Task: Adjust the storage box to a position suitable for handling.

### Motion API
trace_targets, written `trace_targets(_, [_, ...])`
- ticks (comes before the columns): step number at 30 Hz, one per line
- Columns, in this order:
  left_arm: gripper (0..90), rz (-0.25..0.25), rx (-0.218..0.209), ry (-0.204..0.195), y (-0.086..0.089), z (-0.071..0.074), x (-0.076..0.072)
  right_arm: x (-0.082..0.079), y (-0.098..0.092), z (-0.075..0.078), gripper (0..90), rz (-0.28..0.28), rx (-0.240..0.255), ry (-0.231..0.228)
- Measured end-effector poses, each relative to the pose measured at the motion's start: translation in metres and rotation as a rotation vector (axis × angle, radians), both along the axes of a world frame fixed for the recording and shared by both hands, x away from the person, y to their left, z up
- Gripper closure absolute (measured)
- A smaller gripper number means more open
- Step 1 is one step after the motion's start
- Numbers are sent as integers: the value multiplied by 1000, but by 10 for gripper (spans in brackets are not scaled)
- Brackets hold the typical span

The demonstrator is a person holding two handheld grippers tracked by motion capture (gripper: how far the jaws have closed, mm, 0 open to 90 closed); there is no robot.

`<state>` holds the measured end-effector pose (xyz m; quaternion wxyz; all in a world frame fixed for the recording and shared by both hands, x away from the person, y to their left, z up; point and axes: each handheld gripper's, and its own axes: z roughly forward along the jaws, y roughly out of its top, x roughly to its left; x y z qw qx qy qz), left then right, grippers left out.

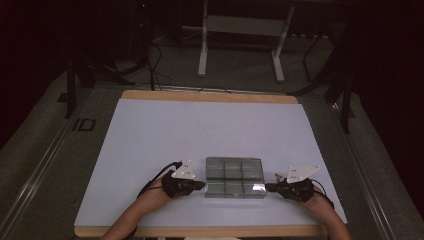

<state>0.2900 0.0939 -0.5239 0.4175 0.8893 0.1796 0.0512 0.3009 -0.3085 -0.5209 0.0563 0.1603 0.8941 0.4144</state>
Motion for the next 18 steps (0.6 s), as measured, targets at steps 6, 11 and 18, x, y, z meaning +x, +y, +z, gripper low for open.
trace_targets(6, [900, 1, -19, -1, 1, 7, -1, -1, -1, 7, 900, 10, 26, -2])
trace_targets(11, [900, -7, -20, -7, 0, 9, -2, -2, 0, 8, 900, 15, 21, -6])
trace_targets(18, [843, 27, -25, -29, -2, 10, 0, 0, 0, 12, 883, 3, 32, -18])
